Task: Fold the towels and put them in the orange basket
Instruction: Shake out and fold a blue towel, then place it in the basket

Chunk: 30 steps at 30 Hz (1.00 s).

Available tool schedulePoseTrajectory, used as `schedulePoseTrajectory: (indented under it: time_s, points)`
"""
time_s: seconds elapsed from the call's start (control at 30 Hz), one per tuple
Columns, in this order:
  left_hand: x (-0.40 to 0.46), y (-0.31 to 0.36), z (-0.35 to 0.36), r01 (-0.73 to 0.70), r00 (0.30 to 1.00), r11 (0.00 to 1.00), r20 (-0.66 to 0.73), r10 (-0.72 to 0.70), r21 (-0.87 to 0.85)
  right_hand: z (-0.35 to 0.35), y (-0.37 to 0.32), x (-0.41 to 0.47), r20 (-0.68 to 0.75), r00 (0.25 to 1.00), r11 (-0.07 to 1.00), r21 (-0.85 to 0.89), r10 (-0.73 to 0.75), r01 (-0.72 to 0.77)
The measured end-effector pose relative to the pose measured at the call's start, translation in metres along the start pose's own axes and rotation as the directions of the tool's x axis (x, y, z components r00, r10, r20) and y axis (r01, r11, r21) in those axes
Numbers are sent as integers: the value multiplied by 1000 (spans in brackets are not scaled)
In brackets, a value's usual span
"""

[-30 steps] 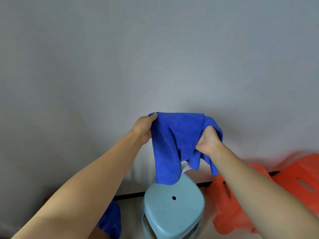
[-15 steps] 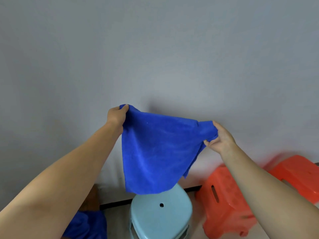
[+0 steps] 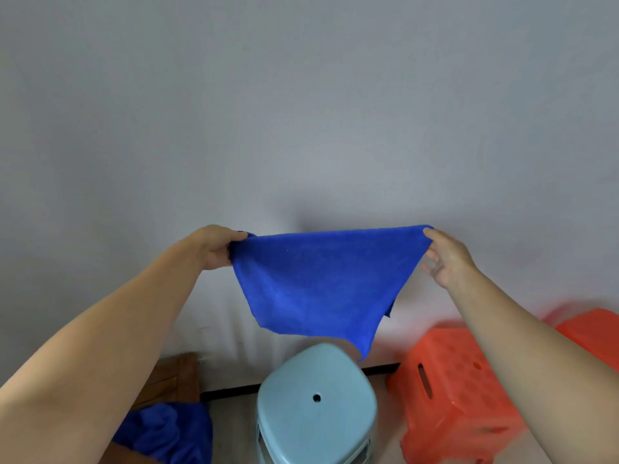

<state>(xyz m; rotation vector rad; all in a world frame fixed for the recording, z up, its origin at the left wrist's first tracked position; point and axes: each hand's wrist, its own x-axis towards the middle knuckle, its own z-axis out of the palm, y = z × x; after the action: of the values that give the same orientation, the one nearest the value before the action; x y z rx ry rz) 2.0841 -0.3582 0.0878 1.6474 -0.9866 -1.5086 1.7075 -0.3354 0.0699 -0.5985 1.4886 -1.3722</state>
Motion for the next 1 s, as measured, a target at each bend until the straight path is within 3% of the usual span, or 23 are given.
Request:
schedulePoseTrajectory:
  time_s: [0.17, 0.4, 0.53, 0.7, 0.83, 0.9, 1.0]
  points:
    - [1, -3, 5, -124, 972, 974, -173, 158, 192, -2, -3, -1, 12, 1000, 992, 126, -20, 18]
    - [10, -16, 6, -147, 898, 964, -379, 223, 220, -2, 0, 9, -42, 977, 973, -107, -209, 203]
    - [10, -27, 12, -64, 956, 994, -281, 85, 83, -5, 3, 11, -52, 972, 967, -125, -230, 223]
    - [9, -31, 20, -76, 976, 995, -199, 87, 59, -14, 7, 18, -110, 974, 980, -32, -197, 195]
    - [2, -28, 21, 15, 997, 992, 72, -5, -129, -17, 8, 23, -121, 978, 986, -20, -169, 168]
    - [-3, -27, 22, 6, 984, 990, 179, 20, -143, -16, 8, 27, -122, 976, 984, -21, -181, 179]
    - [-5, -30, 24, -98, 985, 992, 136, 108, -75, -16, 6, 30, -139, 974, 984, -23, -179, 177]
